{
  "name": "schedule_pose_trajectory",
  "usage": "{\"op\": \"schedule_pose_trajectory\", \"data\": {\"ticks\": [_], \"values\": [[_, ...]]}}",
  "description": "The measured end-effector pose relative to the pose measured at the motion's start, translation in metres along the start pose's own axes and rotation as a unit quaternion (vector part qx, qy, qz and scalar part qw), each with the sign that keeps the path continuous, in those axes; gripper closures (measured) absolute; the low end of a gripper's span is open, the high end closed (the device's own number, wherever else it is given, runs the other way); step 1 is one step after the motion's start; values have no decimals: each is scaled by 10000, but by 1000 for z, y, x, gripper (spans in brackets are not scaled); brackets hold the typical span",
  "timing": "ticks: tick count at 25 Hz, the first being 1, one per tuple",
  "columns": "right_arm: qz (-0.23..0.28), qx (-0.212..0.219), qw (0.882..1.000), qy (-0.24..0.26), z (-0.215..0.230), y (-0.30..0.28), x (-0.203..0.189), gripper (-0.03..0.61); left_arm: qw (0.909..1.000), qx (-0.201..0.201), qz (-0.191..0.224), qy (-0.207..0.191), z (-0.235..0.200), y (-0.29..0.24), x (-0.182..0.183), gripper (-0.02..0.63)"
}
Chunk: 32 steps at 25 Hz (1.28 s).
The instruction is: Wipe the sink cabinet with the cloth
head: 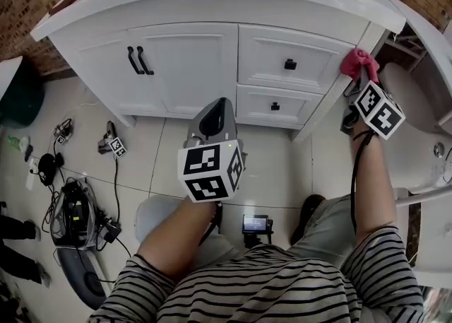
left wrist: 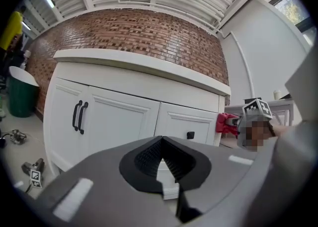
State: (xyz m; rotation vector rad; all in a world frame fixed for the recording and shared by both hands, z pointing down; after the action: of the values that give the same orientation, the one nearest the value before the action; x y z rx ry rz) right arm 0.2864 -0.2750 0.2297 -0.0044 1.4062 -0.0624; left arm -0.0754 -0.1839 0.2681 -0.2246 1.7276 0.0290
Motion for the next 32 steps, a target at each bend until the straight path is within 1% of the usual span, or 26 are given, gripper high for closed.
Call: {"op": "schedule_pose_trajectory", "data": {"ticks": [1, 2, 3, 4, 5, 7, 8, 9, 10, 11, 13, 15, 19, 21, 22, 24, 27, 28, 30, 31, 32], "values": [[78, -176, 9997, -126, 10, 8, 4, 486, 10000, -9, 22, -13, 2, 1, 1, 614], [170, -148, 9995, -220, 7, 14, 8, 486, 10000, -23, 46, -33, 4, 2, 2, 614], [246, 82, 9994, -244, -10, 18, 10, 487, 10000, -40, 69, -55, 5, 2, 3, 614], [277, 474, 9983, -205, -39, 20, 9, 487, 9999, -56, 88, -74, 6, 3, 4, 614], [250, 975, 9948, -139, -76, 18, 3, 488, 9999, -68, 101, -82, 7, 3, 4, 614], [34, 2014, 9795, -36, -158, 8, -19, 487, 9999, -77, 104, -60, 6, 2, 5, 614], [-115, 2411, 9704, 22, -196, 0, -33, 486, 9999, -71, 100, -43, 5, 2, 4, 614], [-256, 2674, 9632, 116, -227, -10, -47, 486, 9999, -56, 98, -36, 4, 1, 3, 614], [-382, 2807, 9587, 251, -251, -21, -60, 486, 9999, -27, 98, -44, 2, 1, 2, 614], [-499, 2839, 9567, 408, -267, -33, -71, 486, 9999, 11, 95, -60, -1, 1, 0, 614], [-683, 2757, 9568, 620, -277, -52, -87, 486, 9999, 91, 73, -67, -6, 0, -2, 614], [-702, 2644, 9601, 575, -265, -57, -86, 486, 9999, 134, 40, -9, -11, 0, -3, 614], [-436, 2164, 9751, 206, -200, -50, -61, 487, 9999, 82, 15, 70, -15, -4, 0, 614], [-384, 1951, 9800, -51, -165, -45, -56, 486, 10000, 61, -28, 66, -14, -7, -3, 614], [-348, 1811, 9827, -191, -146, -42, -54, 485, 9999, 45, -62, 65, -13, -8, -5, 614], [-247, 1389, 9893, -371, -106, -34, -50, 488, 9999, 11, -110, 52, -9, -9, -8, 614], [-197, 860, 9956, -302, -51, -21, -48, 479, 9999, -7, -117, 11, -3, -9, -10, 614], [-204, 647, 9973, -263, -35, -15, -48, 486, 9999, -8, -115, 14, -3, -8, -10, 614], [-195, 244, 9990, -313, -13, 0, -50, 489, 9999, -22, -108, 63, -3, -6, -8, 614], [-166, 186, 9991, -355, -12, 8, -50, 491, 9999, -39, -95, 109, -3, -4, -6, 614], [-142, 277, 9988, -366, -21, 14, -52, 491, 9998, -65, -71, 158, -2, -3, -4, 614]]}}
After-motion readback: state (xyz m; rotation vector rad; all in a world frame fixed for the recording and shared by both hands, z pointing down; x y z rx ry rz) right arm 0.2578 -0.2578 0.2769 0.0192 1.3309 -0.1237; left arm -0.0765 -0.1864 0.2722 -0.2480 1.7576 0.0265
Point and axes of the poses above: the fingertips, and each gripper's own axes: y backward along the fingers, z to its right, x out of its top, the point moved 2 cm from there along y, backward along the fingers, and after that the axes turned 8 degrees about x, right-handed, at the moved point
